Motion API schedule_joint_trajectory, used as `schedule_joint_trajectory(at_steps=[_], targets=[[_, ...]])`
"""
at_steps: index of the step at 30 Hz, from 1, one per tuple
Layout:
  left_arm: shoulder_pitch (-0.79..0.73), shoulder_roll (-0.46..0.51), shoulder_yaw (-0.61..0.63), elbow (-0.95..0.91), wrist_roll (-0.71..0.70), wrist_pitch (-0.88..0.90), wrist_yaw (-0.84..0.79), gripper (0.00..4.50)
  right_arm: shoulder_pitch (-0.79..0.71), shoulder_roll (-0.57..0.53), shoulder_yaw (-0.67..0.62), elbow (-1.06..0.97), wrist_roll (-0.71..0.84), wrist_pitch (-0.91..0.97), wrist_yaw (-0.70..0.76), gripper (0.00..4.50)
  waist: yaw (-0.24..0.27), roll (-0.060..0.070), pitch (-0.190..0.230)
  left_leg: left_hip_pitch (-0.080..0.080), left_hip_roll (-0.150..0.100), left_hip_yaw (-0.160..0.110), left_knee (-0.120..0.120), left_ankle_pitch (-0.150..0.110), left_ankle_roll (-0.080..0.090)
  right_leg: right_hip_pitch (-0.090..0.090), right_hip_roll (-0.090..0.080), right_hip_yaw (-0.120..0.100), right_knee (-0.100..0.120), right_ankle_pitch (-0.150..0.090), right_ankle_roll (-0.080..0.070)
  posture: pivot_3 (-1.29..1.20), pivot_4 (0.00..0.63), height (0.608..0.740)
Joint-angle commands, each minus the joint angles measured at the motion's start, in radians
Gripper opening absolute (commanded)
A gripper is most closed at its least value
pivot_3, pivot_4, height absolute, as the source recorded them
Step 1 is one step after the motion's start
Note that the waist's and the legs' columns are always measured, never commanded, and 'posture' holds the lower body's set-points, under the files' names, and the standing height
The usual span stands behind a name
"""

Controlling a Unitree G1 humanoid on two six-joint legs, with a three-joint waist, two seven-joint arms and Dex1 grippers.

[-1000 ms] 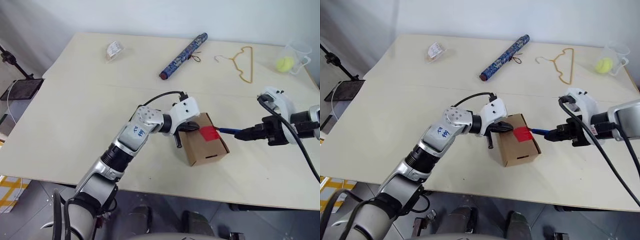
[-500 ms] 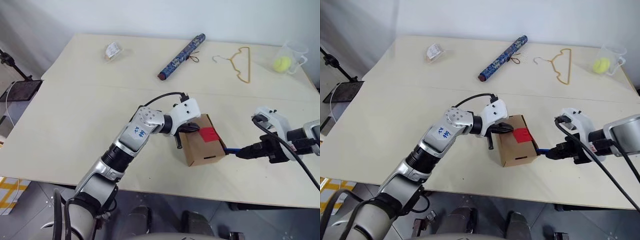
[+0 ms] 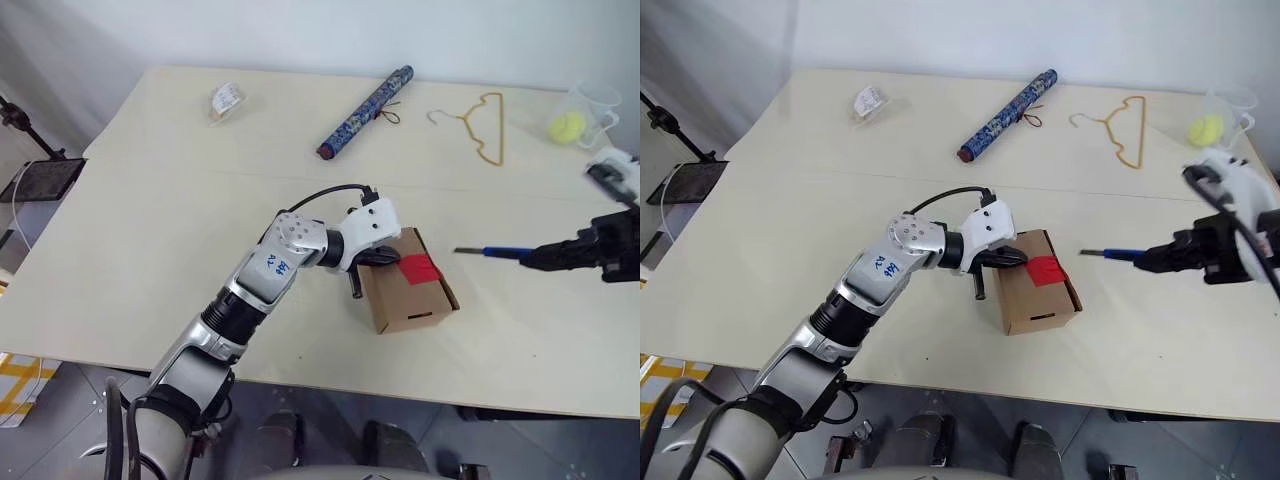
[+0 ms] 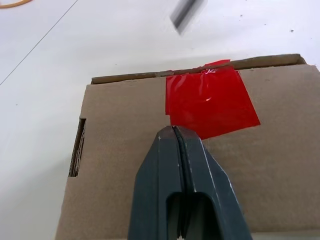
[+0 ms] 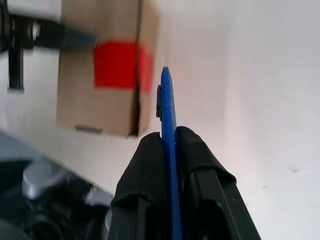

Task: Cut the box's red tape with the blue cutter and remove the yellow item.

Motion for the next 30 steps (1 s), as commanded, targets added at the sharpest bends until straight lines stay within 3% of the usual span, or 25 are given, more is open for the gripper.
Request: schedule_joint_trajectory(at_steps=[1,5,8,13,17,23,28,30], targets=[[0.033,0.055,0.025,0.033,-0.008,-0.040,-0.043,0.00,0.099,-0.011,-0.123,0.008,-0.011,-0.054,0.008,0.10,-0.004,0.000,0.000,0.000,0.001,0.000,0.000,0.000,0.000,0.000,0.000,-0.001,0.001,0.000,0.000,0.00,0.150,0.740],[0.034,0.103,0.131,0.019,-0.084,-0.107,-0.095,0.00,0.440,0.129,-0.387,-0.089,-0.379,-0.276,0.118,0.10,-0.020,-0.001,0.000,0.000,0.001,0.005,0.001,0.000,0.000,-0.002,0.000,-0.001,0.010,0.000,0.001,0.00,0.150,0.740],[0.037,0.183,0.205,0.017,-0.141,-0.189,-0.194,0.00,0.671,0.313,-0.525,-0.154,-0.700,-0.592,0.209,0.10,-0.020,-0.001,0.001,0.000,0.000,0.008,0.002,0.001,0.001,-0.004,0.000,-0.002,0.014,0.001,0.002,0.00,0.150,0.740],[0.088,0.324,0.261,0.040,-0.176,-0.263,-0.326,0.00,0.785,0.469,-0.471,-0.110,-1.079,-0.905,0.360,0.10,-0.022,0.002,0.001,0.001,0.000,0.016,0.002,0.001,0.001,-0.006,0.000,0.000,0.017,0.002,0.004,0.00,0.150,0.740],[0.141,0.377,0.299,0.030,-0.195,-0.266,-0.344,0.00,0.761,0.599,-0.495,0.021,-1.212,-1.031,0.433,0.10,-0.028,0.001,0.001,0.002,0.000,0.018,0.002,0.001,0.001,-0.005,0.000,0.000,0.016,0.002,0.004,0.00,0.150,0.740],[0.299,0.383,0.348,-0.133,-0.263,-0.164,-0.287,0.00,0.780,0.622,-0.576,0.111,-1.277,-1.049,0.560,2.04,-0.033,0.001,0.002,0.003,0.001,0.015,0.002,0.001,0.001,-0.004,0.000,0.001,0.016,0.002,0.004,0.00,0.150,0.740],[0.355,0.371,0.350,-0.200,-0.270,-0.121,-0.228,0.00,0.832,0.592,-0.744,0.118,-1.258,-1.097,0.770,3.83,-0.037,0.001,0.002,0.004,0.000,0.016,0.002,0.001,0.001,-0.004,0.000,0.001,0.016,0.002,0.004,0.00,0.150,0.740],[0.371,0.366,0.349,-0.226,-0.278,-0.103,-0.208,0.00,0.853,0.584,-0.820,0.076,-1.188,-1.040,0.876,3.83,-0.041,0.001,0.002,0.004,0.000,0.015,0.002,0.001,0.001,-0.004,0.000,0.002,0.016,0.002,0.004,0.00,0.150,0.740]])
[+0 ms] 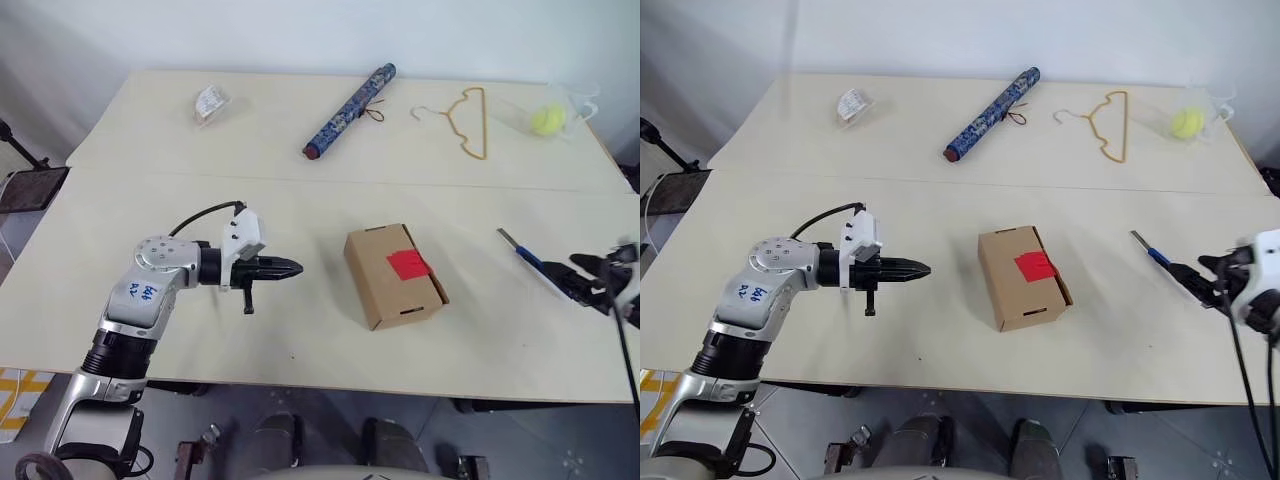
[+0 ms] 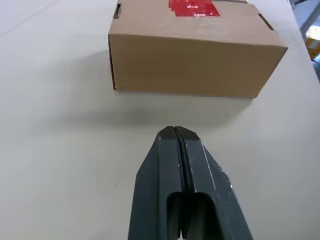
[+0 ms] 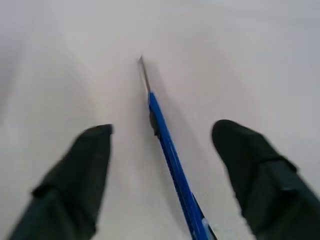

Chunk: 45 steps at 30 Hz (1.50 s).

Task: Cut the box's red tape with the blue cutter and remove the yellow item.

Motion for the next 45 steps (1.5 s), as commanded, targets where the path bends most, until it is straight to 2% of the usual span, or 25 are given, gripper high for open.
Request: schedule_joint_trajectory(at_steps=[1,5,7,9,14,17,22,26,34,45], targets=[[0.019,-0.009,0.014,-0.070,-0.030,0.025,0.032,0.00,0.029,-0.048,-0.135,-0.078,0.099,0.074,0.164,3.83,-0.003,0.000,0.000,0.000,0.000,0.000,0.000,0.000,0.000,0.000,0.000,0.000,0.000,0.000,0.000,0.00,0.150,0.740],[0.022,-0.026,-0.006,-0.078,-0.023,0.037,0.056,0.00,0.023,-0.052,-0.092,-0.179,0.099,0.138,0.214,3.83,-0.007,0.000,0.000,0.003,0.001,-0.003,0.000,0.000,0.000,0.001,0.000,0.001,0.001,0.000,0.000,0.00,0.150,0.740],[0.011,-0.055,-0.027,-0.071,-0.013,0.051,0.086,0.00,-0.032,-0.002,0.009,-0.243,0.046,0.111,0.183,3.47,-0.009,0.000,0.000,0.005,0.001,-0.002,-0.001,0.000,0.000,0.002,0.000,0.004,0.000,0.000,-0.001,0.00,0.150,0.740],[-0.003,-0.095,-0.062,-0.072,-0.001,0.079,0.120,0.00,-0.101,0.072,0.151,-0.293,-0.053,0.062,0.135,2.87,-0.010,-0.001,0.000,0.008,0.001,0.001,-0.001,0.000,0.000,0.003,0.000,0.007,0.001,0.001,-0.001,0.00,0.150,0.740],[-0.037,-0.151,-0.128,-0.050,0.031,0.119,0.171,0.00,-0.198,0.203,0.383,-0.284,-0.315,-0.094,0.039,1.15,-0.002,-0.001,0.000,0.011,0.001,0.003,-0.001,-0.001,-0.002,0.000,0.000,0.011,0.004,0.001,-0.001,0.00,0.150,0.740],[-0.052,-0.177,-0.153,-0.036,0.045,0.155,0.200,0.00,-0.230,0.269,0.455,-0.253,-0.400,-0.142,0.008,0.12,-0.002,-0.001,0.000,0.010,0.000,0.003,-0.001,-0.001,-0.002,-0.001,0.000,0.010,0.009,0.001,-0.001,0.00,0.150,0.740],[-0.067,-0.195,-0.172,-0.033,0.060,0.192,0.231,0.00,-0.241,0.338,0.503,-0.297,-0.403,-0.102,0.019,0.05,-0.006,-0.001,0.000,0.011,0.001,0.002,-0.002,-0.001,-0.002,-0.001,0.001,0.009,0.008,0.001,-0.001,0.00,0.150,0.740],[-0.074,-0.192,-0.179,-0.029,0.073,0.220,0.244,0.00,-0.216,0.343,0.555,-0.475,-0.340,0.059,0.052,0.05,-0.006,-0.001,0.000,0.011,0.002,0.002,-0.002,-0.001,-0.002,-0.001,0.001,0.009,0.008,0.001,-0.001,0.00,0.150,0.740],[-0.071,-0.112,-0.169,-0.046,0.078,0.282,0.228,0.00,-0.205,0.351,0.593,-0.596,-0.344,0.266,0.010,0.05,-0.006,-0.001,0.000,0.011,0.002,0.002,-0.002,-0.002,-0.003,0.000,0.001,0.010,0.008,0.001,-0.001,0.00,0.150,0.740],[-0.049,-0.079,-0.189,-0.111,0.045,0.306,0.165,0.00,-0.242,0.378,0.587,-0.524,-0.408,0.217,-0.047,0.05,-0.006,-0.001,0.000,0.012,0.002,0.002,-0.003,-0.002,-0.003,-0.001,0.001,0.010,0.008,0.001,-0.001,0.00,0.150,0.740]])
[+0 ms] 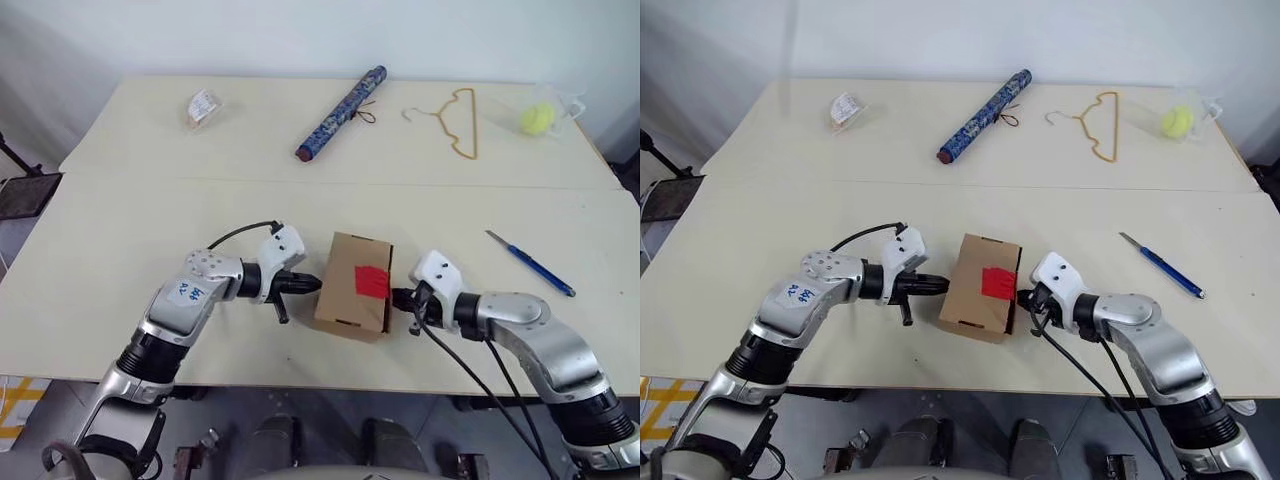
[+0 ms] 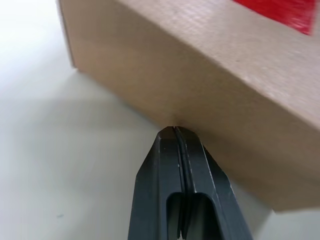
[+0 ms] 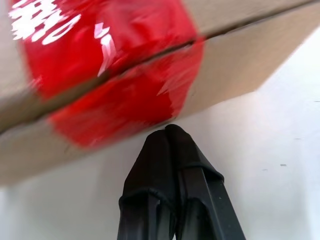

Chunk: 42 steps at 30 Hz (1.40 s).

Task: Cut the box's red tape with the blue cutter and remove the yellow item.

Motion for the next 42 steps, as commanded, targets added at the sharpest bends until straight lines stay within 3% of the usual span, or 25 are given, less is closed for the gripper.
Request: schedule_joint_trajectory(at_steps=[1,6,10,12,15,19,23,28,34,42], targets=[[-0.002,0.000,-0.017,-0.040,-0.014,0.004,-0.014,0.00,-0.024,0.022,-0.018,0.001,-0.011,-0.015,-0.023,0.05,0.000,0.000,0.000,0.000,0.000,0.000,0.000,0.000,0.000,0.000,0.000,0.000,0.000,0.000,0.000,0.00,0.150,0.740],[-0.018,0.012,-0.019,-0.026,0.009,-0.005,-0.002,0.00,-0.031,0.021,-0.019,-0.006,-0.020,0.026,-0.037,0.05,0.000,0.000,0.000,0.000,0.000,0.000,0.000,0.000,0.000,0.000,0.000,0.000,0.000,0.000,0.000,0.00,0.150,0.740],[-0.064,0.063,0.004,0.017,0.037,-0.064,-0.016,0.00,0.012,-0.060,-0.141,-0.084,0.054,0.147,-0.017,0.22,0.005,0.000,0.000,-0.001,0.000,0.000,0.000,0.000,0.000,0.000,0.000,0.000,0.000,0.000,0.000,0.00,0.150,0.740],[-0.099,0.109,0.004,0.037,0.043,-0.095,-0.059,0.00,0.021,-0.097,-0.261,-0.143,0.161,0.293,-0.003,0.66,0.004,0.000,0.000,-0.001,0.000,0.000,0.000,0.000,0.001,0.000,0.000,0.000,-0.001,0.000,0.000,0.00,0.150,0.740],[-0.169,0.142,0.016,0.015,-0.034,-0.061,-0.168,0.00,-0.049,-0.113,-0.411,-0.196,0.305,0.522,-0.034,1.69,0.000,0.000,0.000,-0.001,0.000,0.000,-0.001,0.000,0.001,0.000,0.000,-0.001,-0.002,0.000,0.000,0.00,0.150,0.740],[-0.235,0.084,0.030,0.006,-0.104,-0.030,-0.202,0.00,-0.222,-0.048,-0.523,-0.208,0.431,0.874,-0.092,3.08,-0.002,0.000,0.000,-0.001,0.003,0.000,-0.002,-0.001,0.000,0.000,0.000,-0.001,-0.003,0.000,-0.001,0.00,0.150,0.740],[-0.267,0.006,0.026,0.009,-0.133,0.004,-0.176,0.00,-0.287,-0.008,-0.544,-0.181,0.546,0.962,-0.176,4.46,0.001,0.000,0.000,-0.001,0.003,0.000,-0.004,-0.001,-0.001,0.000,0.000,-0.002,-0.003,-0.001,-0.002,0.00,0.150,0.740],[-0.231,-0.055,-0.117,0.053,-0.002,-0.063,-0.109,0.00,-0.275,0.109,-0.484,-0.185,0.617,0.962,-0.344,4.46,0.001,0.000,0.000,0.000,-0.001,0.000,-0.010,-0.001,0.000,-0.001,-0.001,-0.002,-0.004,-0.001,-0.002,0.00,0.150,0.740],[-0.213,-0.080,-0.136,0.047,0.028,-0.060,-0.067,0.00,-0.266,0.127,-0.464,-0.164,0.617,0.962,-0.439,4.46,0.001,0.000,0.000,0.000,-0.001,0.001,-0.010,0.000,0.001,-0.002,-0.001,-0.002,-0.003,-0.001,-0.001,0.00,0.150,0.740],[-0.185,-0.062,-0.143,0.039,0.043,-0.077,-0.057,0.00,-0.223,0.109,-0.477,-0.148,0.602,0.962,-0.452,4.46,0.000,0.000,0.000,0.001,-0.001,0.001,-0.010,0.000,0.001,-0.002,-0.001,-0.002,-0.003,-0.001,-0.001,0.00,0.150,0.740]])
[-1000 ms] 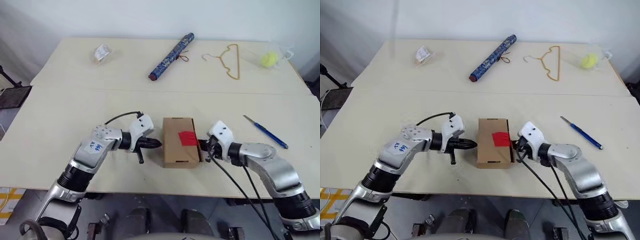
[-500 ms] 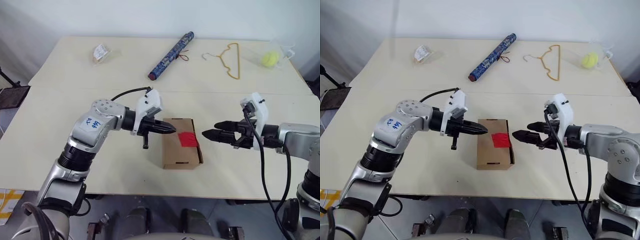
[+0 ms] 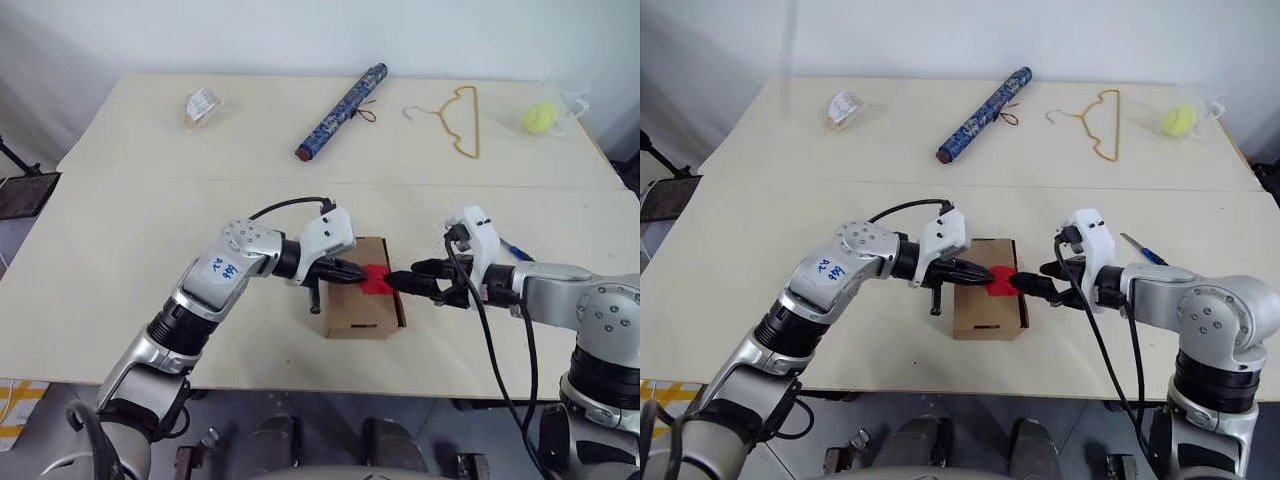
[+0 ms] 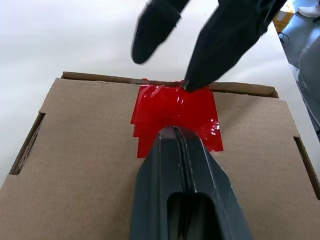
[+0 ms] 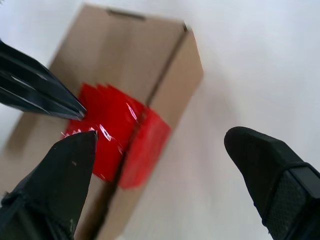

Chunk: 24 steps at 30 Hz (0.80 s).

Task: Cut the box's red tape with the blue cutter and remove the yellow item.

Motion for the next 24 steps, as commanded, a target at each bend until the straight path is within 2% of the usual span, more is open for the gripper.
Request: schedule_joint_trajectory(at_steps=[1,14,19,24], targets=[[0.022,0.016,-0.024,0.001,0.034,-0.002,0.006,0.00,0.008,-0.011,-0.024,-0.001,-0.006,0.005,0.000,4.46,-0.001,0.000,0.000,0.000,0.000,0.000,0.000,0.000,0.000,0.000,0.000,0.000,0.000,0.000,0.000,0.00,0.150,0.740],[0.031,0.016,-0.030,-0.009,0.031,-0.002,0.002,0.00,0.031,-0.002,-0.075,0.074,-0.058,-0.011,0.010,4.46,0.000,0.000,0.000,0.001,0.000,0.000,0.000,0.000,0.000,0.001,0.000,0.000,0.000,0.000,0.000,0.00,0.150,0.740],[0.031,0.017,-0.033,-0.005,0.034,-0.004,-0.001,0.00,0.035,-0.008,-0.063,0.073,-0.071,-0.013,0.008,4.46,0.000,0.000,0.000,0.001,0.000,0.000,0.000,0.000,0.000,0.001,0.000,0.000,0.000,0.000,0.000,0.00,0.150,0.740],[0.029,0.015,-0.035,-0.002,0.034,-0.005,-0.001,0.00,-0.015,-0.004,0.003,0.044,-0.100,-0.013,-0.017,4.46,-0.001,0.000,0.000,0.002,0.000,0.000,0.000,0.000,0.000,0.001,0.000,0.000,0.000,0.000,0.000,0.00,0.150,0.740]])
